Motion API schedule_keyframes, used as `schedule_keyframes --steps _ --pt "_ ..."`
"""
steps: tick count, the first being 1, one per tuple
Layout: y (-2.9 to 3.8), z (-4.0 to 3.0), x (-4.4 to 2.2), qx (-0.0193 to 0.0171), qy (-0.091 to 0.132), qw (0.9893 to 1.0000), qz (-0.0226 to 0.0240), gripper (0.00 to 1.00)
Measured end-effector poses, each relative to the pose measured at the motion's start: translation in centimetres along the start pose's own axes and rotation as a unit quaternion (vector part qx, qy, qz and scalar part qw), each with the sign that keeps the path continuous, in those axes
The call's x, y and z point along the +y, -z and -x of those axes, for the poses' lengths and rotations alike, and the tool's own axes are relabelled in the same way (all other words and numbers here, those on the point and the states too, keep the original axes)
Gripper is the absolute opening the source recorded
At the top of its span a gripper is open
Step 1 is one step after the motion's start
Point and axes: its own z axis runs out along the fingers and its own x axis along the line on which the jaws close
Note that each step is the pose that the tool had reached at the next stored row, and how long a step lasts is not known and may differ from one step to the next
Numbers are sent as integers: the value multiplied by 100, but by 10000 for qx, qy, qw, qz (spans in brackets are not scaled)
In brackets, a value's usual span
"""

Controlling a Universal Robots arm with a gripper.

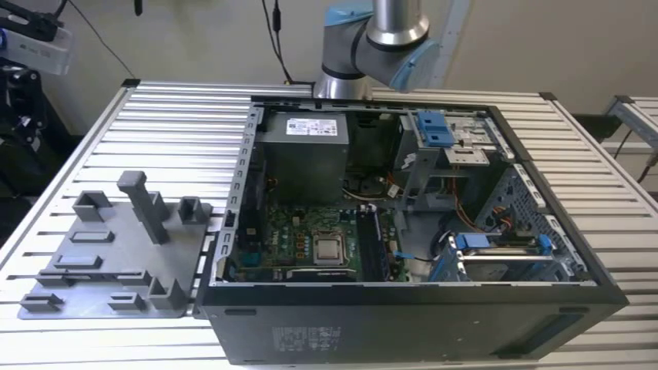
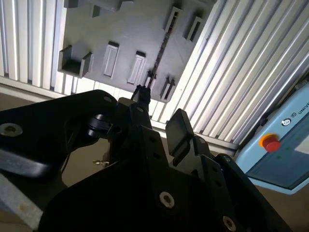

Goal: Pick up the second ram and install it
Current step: 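Pick up the second ram and move it above second insertion slot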

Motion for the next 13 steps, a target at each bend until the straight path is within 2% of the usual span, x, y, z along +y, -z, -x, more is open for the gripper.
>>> schedule_keyframes --steps 6,13 --pt "-6 0 0 -1 0 10000 -1 42" --pt "-64 1 -3 -1 0 10000 -3 42"
